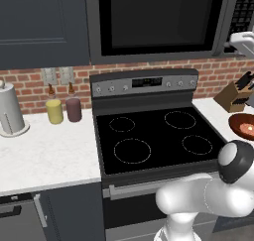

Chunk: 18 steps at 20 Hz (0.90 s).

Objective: Open the microwave, place the bowl with waffle inside the microwave, then close the microwave door and turn it on.

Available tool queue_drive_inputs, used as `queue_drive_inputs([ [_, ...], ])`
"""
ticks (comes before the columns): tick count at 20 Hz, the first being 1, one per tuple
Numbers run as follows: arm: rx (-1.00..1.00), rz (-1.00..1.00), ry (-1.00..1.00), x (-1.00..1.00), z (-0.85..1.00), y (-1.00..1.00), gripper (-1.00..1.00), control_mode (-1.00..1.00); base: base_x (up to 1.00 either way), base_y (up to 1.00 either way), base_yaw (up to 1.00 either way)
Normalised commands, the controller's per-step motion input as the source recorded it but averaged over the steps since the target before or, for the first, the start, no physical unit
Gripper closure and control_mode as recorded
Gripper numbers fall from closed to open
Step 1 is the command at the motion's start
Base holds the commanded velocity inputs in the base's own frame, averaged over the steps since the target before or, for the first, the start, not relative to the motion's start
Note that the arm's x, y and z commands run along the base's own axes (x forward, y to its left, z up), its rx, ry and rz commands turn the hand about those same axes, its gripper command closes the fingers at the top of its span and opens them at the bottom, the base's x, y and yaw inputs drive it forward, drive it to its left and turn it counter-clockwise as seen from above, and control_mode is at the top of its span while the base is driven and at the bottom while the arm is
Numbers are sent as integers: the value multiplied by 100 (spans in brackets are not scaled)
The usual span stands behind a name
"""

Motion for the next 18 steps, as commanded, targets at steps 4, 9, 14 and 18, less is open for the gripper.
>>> queue_drive_inputs([
  [4, 0, 0, 0, 24, 0, 0, -100, -100, 0, 0, 0],
  [9, 0, -1, -2, 20, 0, 0, -100, -100, 0, 0, 0],
  [14, 0, -1, -8, 28, 0, 0, -100, -100, 0, 0, 0],
  [18, 0, -2, -5, 29, 0, 0, -100, -100, 0, 0, 0],
])
